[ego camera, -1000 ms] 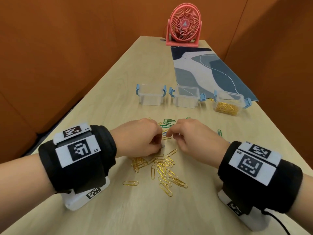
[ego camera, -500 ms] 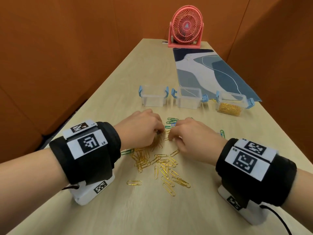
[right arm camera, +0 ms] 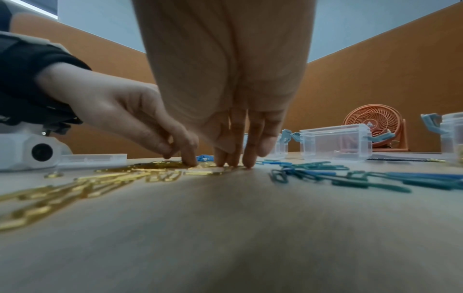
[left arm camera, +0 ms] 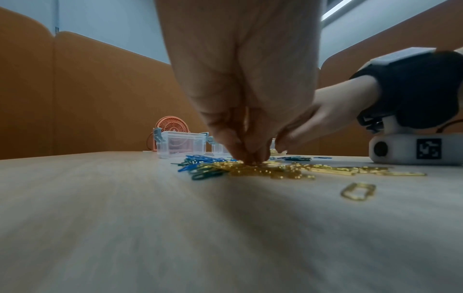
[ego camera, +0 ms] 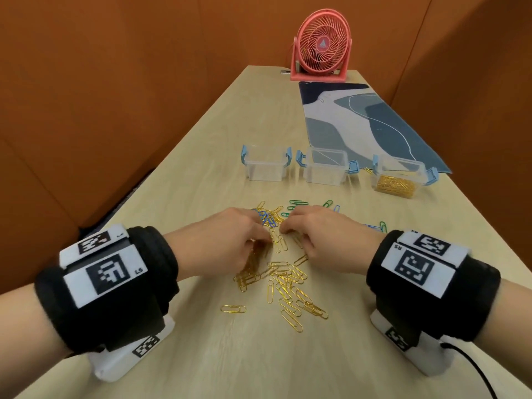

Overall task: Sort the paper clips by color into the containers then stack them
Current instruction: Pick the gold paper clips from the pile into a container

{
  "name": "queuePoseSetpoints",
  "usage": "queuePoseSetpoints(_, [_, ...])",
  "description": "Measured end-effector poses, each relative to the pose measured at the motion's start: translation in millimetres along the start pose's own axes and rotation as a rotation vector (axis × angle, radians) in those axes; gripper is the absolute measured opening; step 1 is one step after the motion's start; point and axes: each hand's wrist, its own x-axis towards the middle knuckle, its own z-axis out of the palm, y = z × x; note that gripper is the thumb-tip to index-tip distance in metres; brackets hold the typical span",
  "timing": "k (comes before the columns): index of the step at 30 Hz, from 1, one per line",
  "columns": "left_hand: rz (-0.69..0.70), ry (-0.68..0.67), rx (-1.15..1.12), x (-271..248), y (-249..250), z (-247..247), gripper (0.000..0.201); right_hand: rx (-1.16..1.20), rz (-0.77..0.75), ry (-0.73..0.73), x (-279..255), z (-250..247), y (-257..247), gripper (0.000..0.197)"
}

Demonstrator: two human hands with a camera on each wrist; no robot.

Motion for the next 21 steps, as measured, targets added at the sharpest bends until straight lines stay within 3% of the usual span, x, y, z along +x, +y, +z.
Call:
queuePoseSetpoints(3, [0.020,0.023,-0.066,-3.9,1.2,-0.9,0.045,0.051,0.004,-0.005,-8.6,-2.5,-3.0,0.038])
queuePoseSetpoints(7, [-0.223,0.229,-0.056,-14.4,-11.6,-8.9,0.042,0.052,0.023,0.026,-29.9,0.8,-3.9,0.034])
queuePoseSetpoints(10, [-0.298,0.159,0.007,-16.0,-19.0,-8.4,0.043,0.036,0.055,0.037,-39.5,4.4,-0.3,0.033])
queuePoseSetpoints(13, [-0.277,0.054,0.016,-12.3,-15.3,-4.3,0.041,0.021,0.054,0.017,-40.5,5.0,-0.2,0.035])
queuePoseSetpoints(16, [-0.158,0.036,-0.017,-10.4,-5.1,-3.5,0.040,0.055,0.006,-0.006,-40.7,3.8,-3.1,0.034])
queuePoseSetpoints(21, [-0.186,0.251,-0.009,-17.3,-10.2,-7.2,0.031,0.097,-0.008,0.022,-43.2,3.1,-4.8,0.032])
